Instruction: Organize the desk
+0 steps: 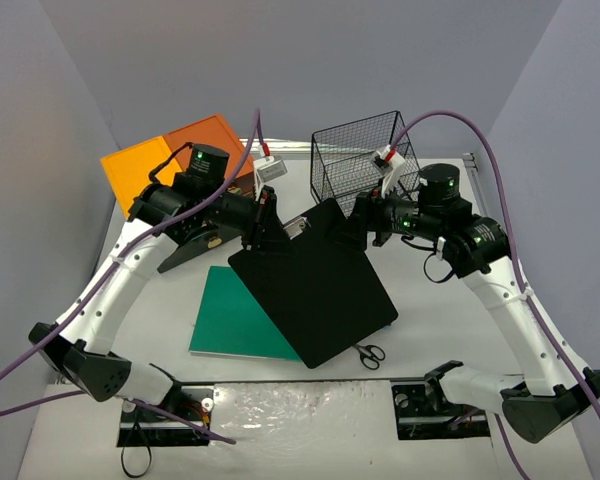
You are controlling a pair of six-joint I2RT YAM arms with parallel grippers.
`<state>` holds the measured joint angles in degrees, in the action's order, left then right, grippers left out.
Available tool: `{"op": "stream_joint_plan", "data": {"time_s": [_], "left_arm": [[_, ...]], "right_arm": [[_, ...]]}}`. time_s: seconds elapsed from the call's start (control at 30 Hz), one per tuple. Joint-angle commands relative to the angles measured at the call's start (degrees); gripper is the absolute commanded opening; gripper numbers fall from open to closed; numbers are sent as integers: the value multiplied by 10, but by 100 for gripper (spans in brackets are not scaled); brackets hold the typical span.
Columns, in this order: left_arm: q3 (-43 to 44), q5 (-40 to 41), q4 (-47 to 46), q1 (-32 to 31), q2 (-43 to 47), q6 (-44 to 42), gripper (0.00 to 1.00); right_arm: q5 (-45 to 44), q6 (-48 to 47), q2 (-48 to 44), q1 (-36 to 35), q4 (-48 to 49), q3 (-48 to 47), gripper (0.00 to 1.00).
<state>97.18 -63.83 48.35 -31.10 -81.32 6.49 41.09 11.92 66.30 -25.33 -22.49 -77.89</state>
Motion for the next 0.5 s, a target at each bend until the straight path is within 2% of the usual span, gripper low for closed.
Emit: {"op": "stream_joint_plan", "data": {"time_s": [0.0, 0.17, 0.3, 0.33, 0.4, 0.47], "left_arm": [[2, -89, -89, 3, 29, 28, 0], [-36, -135, -212, 3, 50, 106, 0], [-125, -162, -462, 13, 80, 291, 0], [-131, -167, -491, 14, 82, 305, 0], [-132, -169, -486, 17, 83, 303, 0], [-133, -170, -484, 19, 83, 294, 0]], "right_arm": [[53, 10, -8, 5, 37, -7, 65], [99, 28, -15, 4, 37, -12, 64], [138, 41, -18, 5, 36, -25, 61], [145, 43, -18, 5, 36, -26, 61], [154, 50, -19, 5, 37, -25, 58], [163, 54, -21, 4, 37, -22, 51]]}}
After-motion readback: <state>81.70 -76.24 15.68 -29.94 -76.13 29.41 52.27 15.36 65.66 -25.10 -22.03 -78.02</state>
